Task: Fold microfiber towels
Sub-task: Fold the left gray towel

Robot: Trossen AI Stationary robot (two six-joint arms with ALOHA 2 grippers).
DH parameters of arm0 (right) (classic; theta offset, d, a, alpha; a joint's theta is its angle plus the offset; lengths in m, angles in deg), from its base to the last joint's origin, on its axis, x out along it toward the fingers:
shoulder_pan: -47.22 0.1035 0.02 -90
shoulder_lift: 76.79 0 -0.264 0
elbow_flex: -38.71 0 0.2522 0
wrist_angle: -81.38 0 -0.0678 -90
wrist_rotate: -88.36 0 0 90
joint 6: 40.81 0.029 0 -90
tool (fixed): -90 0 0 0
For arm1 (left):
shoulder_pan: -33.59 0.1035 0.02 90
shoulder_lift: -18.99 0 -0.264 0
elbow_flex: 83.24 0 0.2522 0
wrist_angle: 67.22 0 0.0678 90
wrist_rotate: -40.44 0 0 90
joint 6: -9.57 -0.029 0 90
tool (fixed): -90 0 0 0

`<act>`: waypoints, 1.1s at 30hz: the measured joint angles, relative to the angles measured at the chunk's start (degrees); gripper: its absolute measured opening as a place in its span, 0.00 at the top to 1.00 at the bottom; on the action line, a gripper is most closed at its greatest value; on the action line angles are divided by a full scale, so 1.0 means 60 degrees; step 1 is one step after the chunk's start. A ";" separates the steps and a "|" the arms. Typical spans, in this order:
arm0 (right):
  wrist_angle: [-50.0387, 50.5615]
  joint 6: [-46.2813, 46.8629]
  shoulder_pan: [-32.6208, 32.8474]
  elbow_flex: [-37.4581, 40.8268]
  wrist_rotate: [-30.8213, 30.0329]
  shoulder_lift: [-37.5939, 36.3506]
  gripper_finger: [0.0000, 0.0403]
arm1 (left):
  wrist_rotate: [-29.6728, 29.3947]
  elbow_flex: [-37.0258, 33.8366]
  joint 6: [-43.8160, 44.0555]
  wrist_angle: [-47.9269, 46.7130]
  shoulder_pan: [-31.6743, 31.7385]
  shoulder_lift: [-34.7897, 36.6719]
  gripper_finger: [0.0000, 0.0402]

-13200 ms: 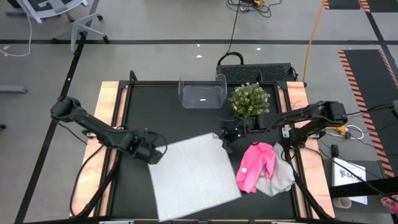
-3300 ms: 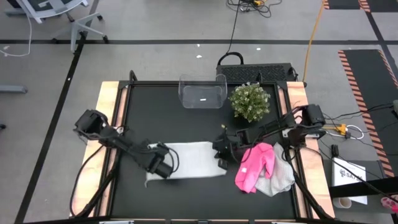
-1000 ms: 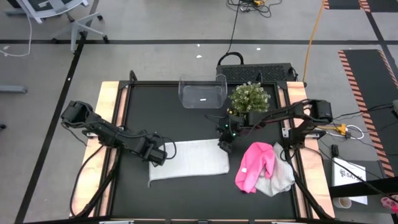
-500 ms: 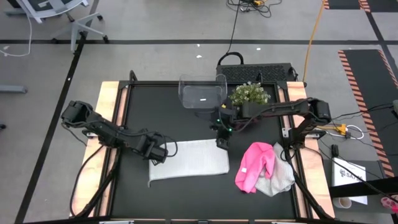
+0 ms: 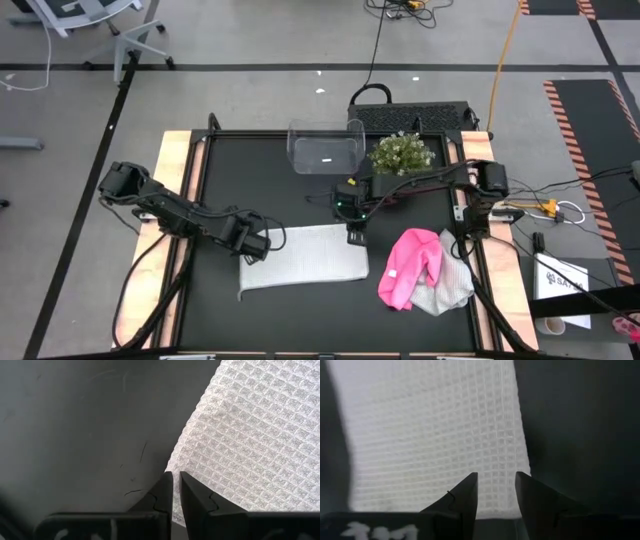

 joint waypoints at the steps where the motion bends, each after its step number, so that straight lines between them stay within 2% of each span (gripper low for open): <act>1: 0.0003 -0.0032 0.0000 0.0000 0.0005 0.0159 0.69 | -0.0003 0.0000 0.0000 0.0003 0.0000 0.0000 0.91; 8: 0.0079 -0.0043 -0.0004 0.0000 0.0029 0.0757 0.69 | -0.0002 0.0000 0.0029 0.0005 0.0000 0.0000 0.91; 16: 0.0119 0.0025 -0.0018 0.0004 0.0022 0.0779 0.69 | -0.0003 0.0000 -0.0033 -0.0001 0.0000 0.0000 0.91; 27: 0.0220 0.0281 -0.0022 0.0004 -0.0065 -0.0262 0.69 | -0.0010 0.0003 0.0047 0.0096 0.0000 0.0000 0.91; 33: -0.0153 0.0283 -0.0044 0.0004 -0.0295 -0.0267 0.69 | -0.0229 0.0004 0.0035 0.0520 0.0000 0.0000 0.91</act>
